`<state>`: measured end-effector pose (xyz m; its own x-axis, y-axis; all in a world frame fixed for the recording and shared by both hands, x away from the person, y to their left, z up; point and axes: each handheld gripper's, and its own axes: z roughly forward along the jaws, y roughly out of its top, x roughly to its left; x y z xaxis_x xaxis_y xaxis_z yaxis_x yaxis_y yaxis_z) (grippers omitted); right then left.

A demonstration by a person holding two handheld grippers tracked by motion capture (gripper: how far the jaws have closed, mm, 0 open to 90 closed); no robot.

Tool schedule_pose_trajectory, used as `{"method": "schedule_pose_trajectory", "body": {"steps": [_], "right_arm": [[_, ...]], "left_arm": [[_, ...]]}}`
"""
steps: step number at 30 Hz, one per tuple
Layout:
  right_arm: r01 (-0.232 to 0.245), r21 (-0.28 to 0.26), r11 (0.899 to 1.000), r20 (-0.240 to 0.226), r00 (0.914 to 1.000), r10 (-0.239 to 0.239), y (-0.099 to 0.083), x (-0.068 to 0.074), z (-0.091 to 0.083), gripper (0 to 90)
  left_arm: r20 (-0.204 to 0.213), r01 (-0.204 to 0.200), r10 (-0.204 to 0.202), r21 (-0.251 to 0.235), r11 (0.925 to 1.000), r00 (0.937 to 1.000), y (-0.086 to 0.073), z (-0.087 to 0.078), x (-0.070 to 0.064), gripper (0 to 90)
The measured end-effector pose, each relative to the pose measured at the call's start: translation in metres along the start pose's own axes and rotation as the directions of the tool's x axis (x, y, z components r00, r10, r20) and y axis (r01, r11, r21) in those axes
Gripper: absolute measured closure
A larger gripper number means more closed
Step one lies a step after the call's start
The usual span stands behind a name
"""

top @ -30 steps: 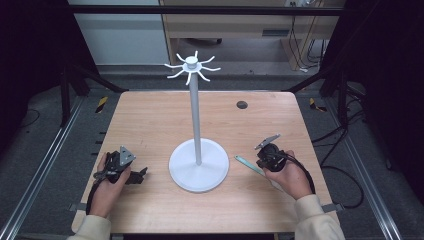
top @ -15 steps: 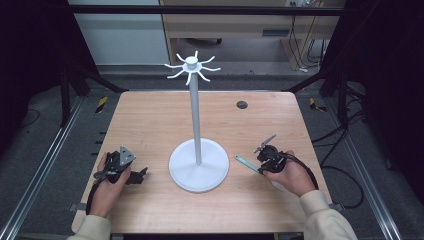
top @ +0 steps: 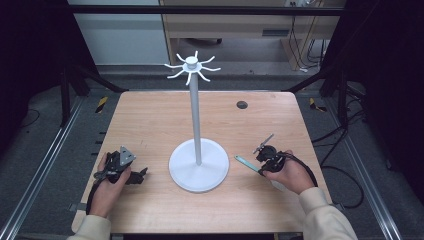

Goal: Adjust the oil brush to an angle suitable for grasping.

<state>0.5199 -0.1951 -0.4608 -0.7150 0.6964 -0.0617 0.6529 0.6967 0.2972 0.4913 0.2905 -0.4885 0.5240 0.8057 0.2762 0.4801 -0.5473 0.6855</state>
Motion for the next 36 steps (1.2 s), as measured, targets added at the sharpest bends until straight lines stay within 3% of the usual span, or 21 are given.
{"method": "schedule_pose_trajectory", "body": {"steps": [10, 29, 30, 34, 35, 36], "right_arm": [[0.029, 0.022, 0.999, -0.022, 0.9994, -0.028, 0.0043, 0.0012, 0.0085, 75.4], [0.014, 0.042, 0.999, -0.03, 0.9995, -0.012, 0.0062, 0.0007, 0.0089, 82.0], [0.033, 0.035, 0.999, -0.032, 0.999, -0.032, 0.0062, -0.0002, 0.0094, 82.2], [0.032, 0.035, 0.999, -0.031, 0.9991, -0.031, 0.006, 0.0003, 0.009, 82.5], [0.007, 0.04, 0.999, -0.034, 0.9994, -0.005, 0.0065, 0.0017, 0.0076, 82.5], [0.025, 0.027, 0.999, -0.032, 0.9992, -0.024, 0.0062, 0.0004, 0.0068, 82.5]], "left_arm": [[-0.002, 0.0, 0.0, -0.002, 1.0, 1.0, 0.0, -0.0007, 0.0006, 2.9], [-0.003, 0.001, -0.001, -0.002, 1.0, 1.0, 0.0, -0.0006, 0.0003, 2.8], [-0.003, -0.002, 0.002, -0.001, 1.0, 1.0, 0.0001, -0.0008, 0.0005, 2.8], [-0.003, -0.001, 0.001, -0.001, 1.0, 1.0, 0.0001, -0.001, 0.0005, 2.8], [-0.003, -0.001, 0.001, -0.001, 1.0, 1.0, 0.0, -0.001, 0.0006, 2.9], [-0.003, 0.0, 0.0, -0.001, 1.0, 1.0, 0.0, -0.001, 0.0006, 2.8]]}}
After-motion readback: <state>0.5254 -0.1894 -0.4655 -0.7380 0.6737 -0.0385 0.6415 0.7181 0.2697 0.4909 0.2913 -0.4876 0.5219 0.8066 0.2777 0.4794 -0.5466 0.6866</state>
